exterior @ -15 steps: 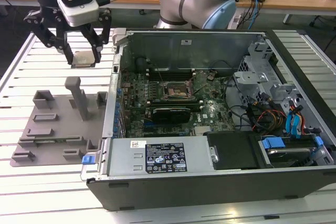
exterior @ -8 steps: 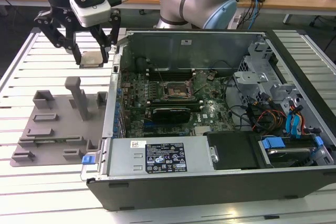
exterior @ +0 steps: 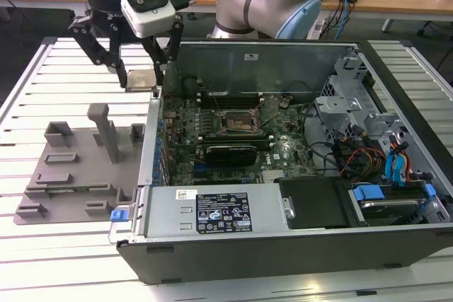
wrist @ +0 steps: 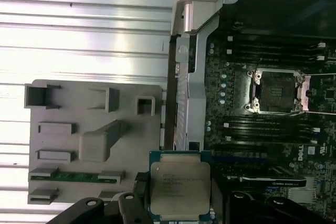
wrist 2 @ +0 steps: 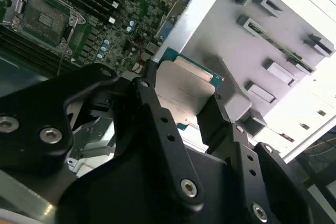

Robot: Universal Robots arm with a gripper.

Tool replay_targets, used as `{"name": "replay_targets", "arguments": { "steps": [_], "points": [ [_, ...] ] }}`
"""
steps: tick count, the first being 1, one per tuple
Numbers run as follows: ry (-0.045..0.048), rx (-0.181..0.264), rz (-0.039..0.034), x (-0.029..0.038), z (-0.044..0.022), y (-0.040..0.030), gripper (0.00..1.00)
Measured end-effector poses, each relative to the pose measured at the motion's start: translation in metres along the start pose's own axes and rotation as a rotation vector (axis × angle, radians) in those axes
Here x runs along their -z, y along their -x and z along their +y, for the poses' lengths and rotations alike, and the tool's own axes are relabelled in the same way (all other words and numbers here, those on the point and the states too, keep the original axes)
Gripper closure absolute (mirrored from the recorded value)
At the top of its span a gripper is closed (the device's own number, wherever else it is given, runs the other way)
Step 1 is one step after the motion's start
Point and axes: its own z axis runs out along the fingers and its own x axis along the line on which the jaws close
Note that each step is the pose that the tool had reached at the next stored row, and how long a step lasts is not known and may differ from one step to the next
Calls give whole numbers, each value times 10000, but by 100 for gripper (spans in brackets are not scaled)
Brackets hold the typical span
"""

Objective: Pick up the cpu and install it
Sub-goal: 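Pick up the cpu and move it towards the insertion slot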

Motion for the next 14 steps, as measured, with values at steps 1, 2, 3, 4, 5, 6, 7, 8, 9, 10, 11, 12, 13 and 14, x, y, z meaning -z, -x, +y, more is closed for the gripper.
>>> {"name": "replay_targets", "arguments": {
  "steps": [1, 2, 3, 4, 5, 6, 7, 8, 9, 10, 11, 12, 13, 14],
  "points": [
    [0, 0, 0, -2, -1, 20, 45],
    [1, 0, -1, -3, -2, 34, 45],
    [1, 0, -1, -14, -7, 149, 45],
    [0, 0, 0, -28, -14, 321, 45],
    [0, 0, -1, -34, -17, 378, 45],
    [0, 0, -1, -36, -18, 398, 45],
    [-1, 1, -1, -38, -19, 413, 45],
    [-2, 0, 0, -43, -20, 450, 45],
    [-3, 0, -1, -49, -22, 487, 45],
    [-3, 0, 0, -51, -22, 506, 45],
    [-3, 0, -1, -53, -23, 518, 45],
    [-4, 1, 0, -57, -24, 549, 45],
    [-4, 1, 0, -63, -26, 583, 45],
    [-4, 1, 0, -66, -27, 606, 45]
  ]
}}
